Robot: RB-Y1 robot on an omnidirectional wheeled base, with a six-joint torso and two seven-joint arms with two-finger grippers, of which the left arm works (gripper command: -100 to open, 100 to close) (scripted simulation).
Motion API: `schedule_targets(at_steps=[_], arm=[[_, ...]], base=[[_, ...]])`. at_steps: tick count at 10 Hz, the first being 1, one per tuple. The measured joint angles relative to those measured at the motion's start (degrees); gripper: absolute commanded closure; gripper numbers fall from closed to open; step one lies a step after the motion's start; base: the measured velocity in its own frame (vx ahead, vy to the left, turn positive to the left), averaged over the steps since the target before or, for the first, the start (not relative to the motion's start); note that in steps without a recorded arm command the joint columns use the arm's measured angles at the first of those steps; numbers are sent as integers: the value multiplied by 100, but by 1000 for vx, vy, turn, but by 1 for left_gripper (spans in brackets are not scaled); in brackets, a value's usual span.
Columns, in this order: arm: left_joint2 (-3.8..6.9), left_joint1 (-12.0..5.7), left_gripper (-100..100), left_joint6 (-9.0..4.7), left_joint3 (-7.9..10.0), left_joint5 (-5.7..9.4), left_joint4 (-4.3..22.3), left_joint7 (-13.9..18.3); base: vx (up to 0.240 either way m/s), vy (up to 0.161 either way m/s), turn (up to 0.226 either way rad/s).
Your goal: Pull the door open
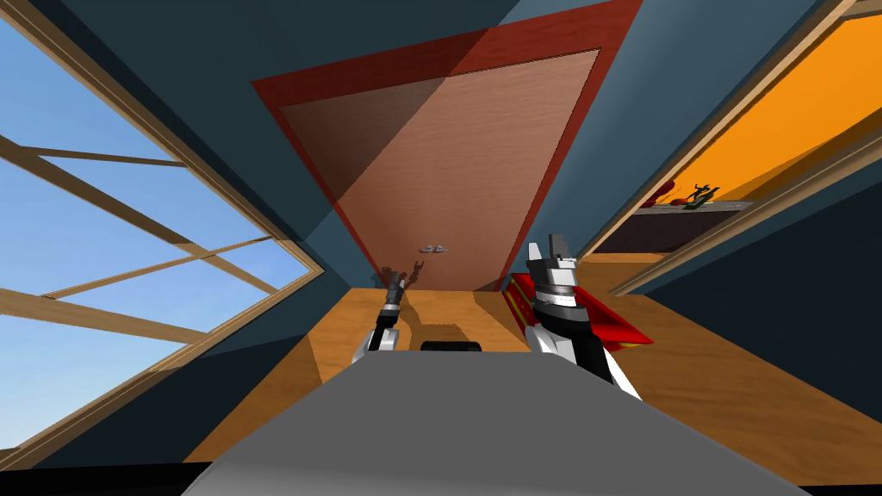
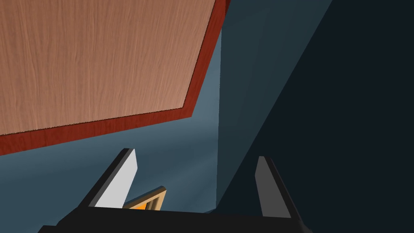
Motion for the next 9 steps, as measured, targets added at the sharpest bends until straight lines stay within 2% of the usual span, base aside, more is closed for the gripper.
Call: schedule_targets(at_steps=[9], arm=[[221, -397, -100, -255, -49, -3, 1192, 314]], base=[[99, -37, -8]])
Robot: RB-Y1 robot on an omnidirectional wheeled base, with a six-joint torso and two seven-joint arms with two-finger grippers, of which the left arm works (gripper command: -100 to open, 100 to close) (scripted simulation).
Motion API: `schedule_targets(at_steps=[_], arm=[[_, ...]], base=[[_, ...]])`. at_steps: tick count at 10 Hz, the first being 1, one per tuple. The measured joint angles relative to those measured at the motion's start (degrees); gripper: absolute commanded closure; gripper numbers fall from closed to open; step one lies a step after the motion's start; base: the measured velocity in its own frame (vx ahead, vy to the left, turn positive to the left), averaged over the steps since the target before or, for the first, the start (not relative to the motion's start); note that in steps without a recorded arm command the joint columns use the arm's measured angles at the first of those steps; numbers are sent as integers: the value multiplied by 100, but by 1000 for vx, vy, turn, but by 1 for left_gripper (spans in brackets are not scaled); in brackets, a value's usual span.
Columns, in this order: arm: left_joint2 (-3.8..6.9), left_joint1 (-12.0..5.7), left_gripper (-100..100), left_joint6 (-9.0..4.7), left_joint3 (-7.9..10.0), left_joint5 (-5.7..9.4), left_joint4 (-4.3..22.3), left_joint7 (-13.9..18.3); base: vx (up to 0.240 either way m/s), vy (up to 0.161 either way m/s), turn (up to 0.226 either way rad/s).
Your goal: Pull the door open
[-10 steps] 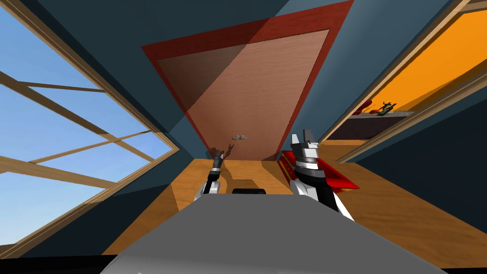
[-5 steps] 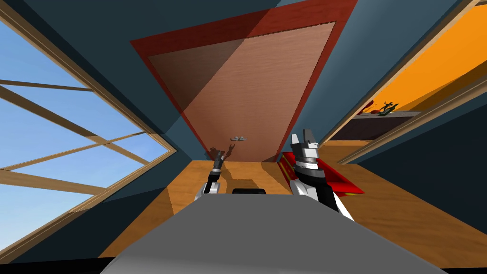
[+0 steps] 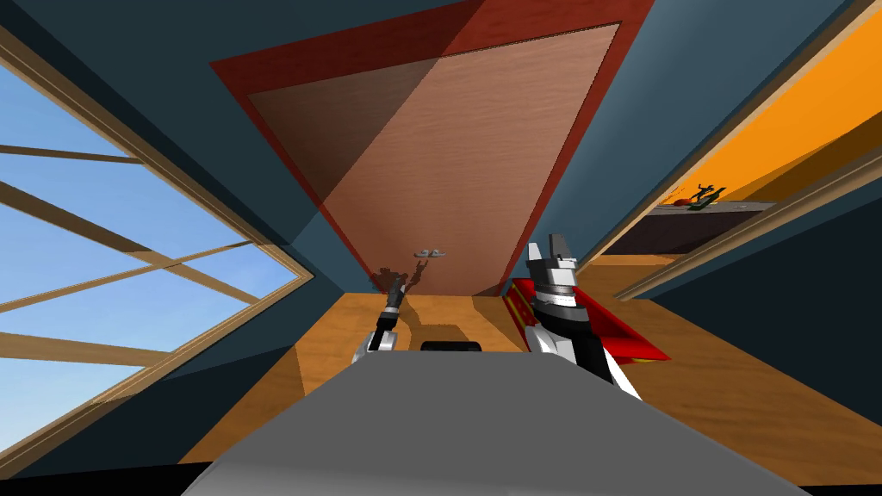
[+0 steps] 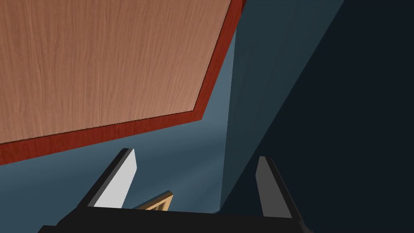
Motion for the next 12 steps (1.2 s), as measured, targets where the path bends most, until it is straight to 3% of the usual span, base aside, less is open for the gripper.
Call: schedule_targets(at_steps=[5, 6, 9, 12], arm=[[116, -232, -100, -186, -20, 1, 697, 171], [142, -247, -100, -172, -26, 1, 745, 203], [214, -449, -100, -311, -37, 3, 1280, 312], [285, -536, -100, -358, -52, 3, 1576, 421]], base=[[100, -30, -7], [99, -33, -7], [137, -35, -12], [97, -29, -3]])
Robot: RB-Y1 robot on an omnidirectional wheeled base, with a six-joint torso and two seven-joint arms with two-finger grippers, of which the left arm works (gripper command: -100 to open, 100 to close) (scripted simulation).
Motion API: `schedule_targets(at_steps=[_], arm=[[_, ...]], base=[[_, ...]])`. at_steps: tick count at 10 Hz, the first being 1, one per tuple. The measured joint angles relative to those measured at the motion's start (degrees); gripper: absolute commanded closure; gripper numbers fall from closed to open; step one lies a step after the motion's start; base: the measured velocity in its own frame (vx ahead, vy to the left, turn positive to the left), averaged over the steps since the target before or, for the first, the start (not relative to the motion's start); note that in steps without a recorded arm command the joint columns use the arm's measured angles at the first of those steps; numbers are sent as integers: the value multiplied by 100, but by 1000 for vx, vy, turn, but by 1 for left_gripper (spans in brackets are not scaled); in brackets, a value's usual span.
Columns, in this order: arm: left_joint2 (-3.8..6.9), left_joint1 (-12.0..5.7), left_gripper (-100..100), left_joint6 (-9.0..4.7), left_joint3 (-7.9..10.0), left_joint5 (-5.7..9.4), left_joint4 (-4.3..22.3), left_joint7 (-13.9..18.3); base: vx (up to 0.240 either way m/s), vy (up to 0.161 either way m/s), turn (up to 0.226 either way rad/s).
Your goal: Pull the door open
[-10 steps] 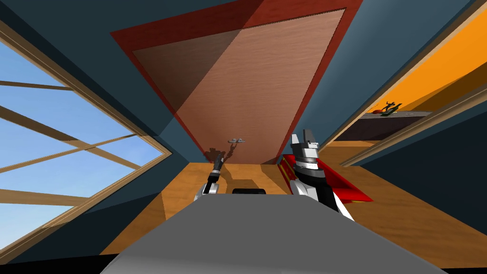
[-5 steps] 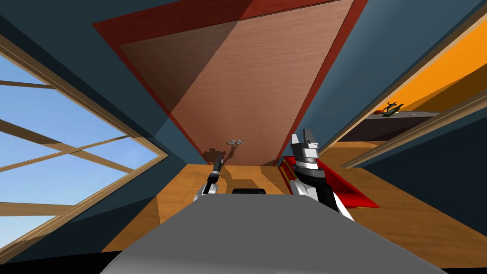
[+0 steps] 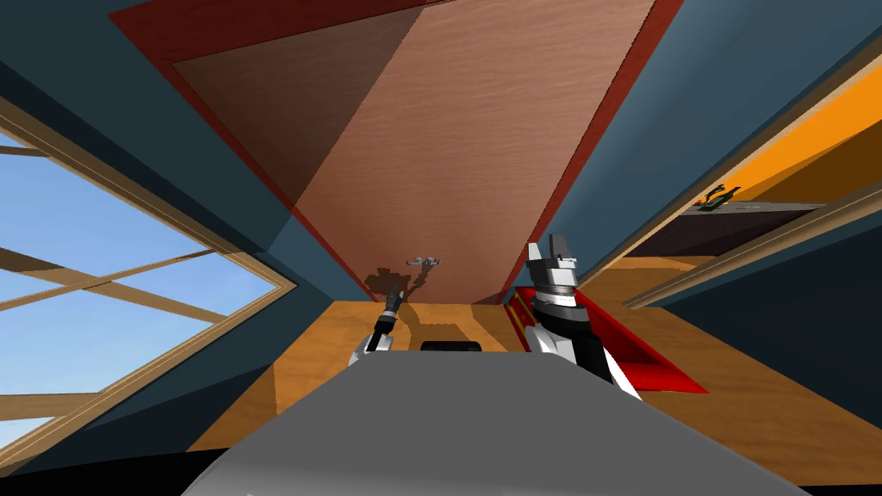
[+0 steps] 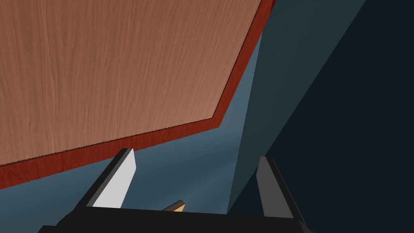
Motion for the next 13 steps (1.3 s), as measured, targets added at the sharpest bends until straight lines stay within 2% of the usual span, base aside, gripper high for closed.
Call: schedule_targets(at_steps=[7, 12, 13], arm=[[135, -256, -100, -187, -28, 0, 787, 209], [199, -413, -100, -259, -44, 0, 1219, 322], [212, -487, -100, -320, -47, 1, 1392, 345]], base=[[119, -24, -7], [103, -23, -5], [41, -1, -2]])
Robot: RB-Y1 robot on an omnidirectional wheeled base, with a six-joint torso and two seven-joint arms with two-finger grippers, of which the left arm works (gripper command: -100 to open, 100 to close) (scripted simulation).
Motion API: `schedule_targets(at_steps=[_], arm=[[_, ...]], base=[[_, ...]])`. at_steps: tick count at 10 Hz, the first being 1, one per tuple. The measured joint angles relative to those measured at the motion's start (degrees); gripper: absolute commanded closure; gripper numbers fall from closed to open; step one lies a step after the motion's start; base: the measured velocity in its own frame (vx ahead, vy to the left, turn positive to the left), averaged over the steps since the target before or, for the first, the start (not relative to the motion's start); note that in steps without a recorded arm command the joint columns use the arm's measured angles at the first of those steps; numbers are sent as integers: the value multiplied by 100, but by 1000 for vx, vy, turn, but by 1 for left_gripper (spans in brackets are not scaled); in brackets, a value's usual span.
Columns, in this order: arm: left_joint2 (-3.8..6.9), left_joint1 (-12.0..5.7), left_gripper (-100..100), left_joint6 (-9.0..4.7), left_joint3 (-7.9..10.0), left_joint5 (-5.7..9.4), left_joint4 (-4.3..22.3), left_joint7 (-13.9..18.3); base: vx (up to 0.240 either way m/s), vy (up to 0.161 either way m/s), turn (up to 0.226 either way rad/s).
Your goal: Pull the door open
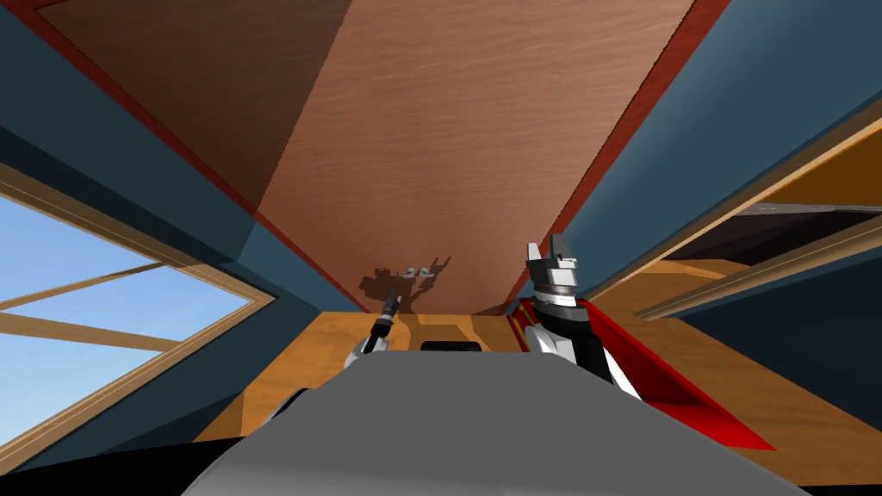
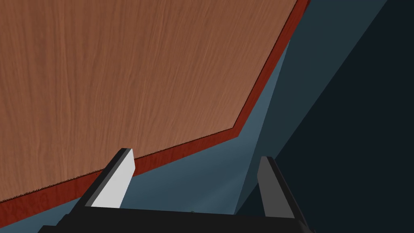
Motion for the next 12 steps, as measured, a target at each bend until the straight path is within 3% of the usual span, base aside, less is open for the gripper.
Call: schedule_targets(at_steps=[2, 3, 5, 7, 8, 9, 10, 12], arm=[[33, 22, -100, -30, 89, 52, 94, -23], [92, 132, -100, 54, 189, 111, -24, -47], [107, 143, -100, 86, 304, 176, 51, -108], [127, 30, -100, -15, 440, 255, 393, -172], [137, -96, -100, -146, 558, 322, 757, -237], [157, 47, -100, -45, 616, 357, 557, -269], [178, 88, -100, 27, 631, 366, 468, -265], [229, 180, -100, 143, 849, 495, 385, -346]], base=[[-28, 31, -124], [-33, 36, -33], [-21, 20, -58], [-21, 35, -192], [-17, 42, -44], [-3, 17, 56], [-5, 27, -209], [-10, 61, -172]])
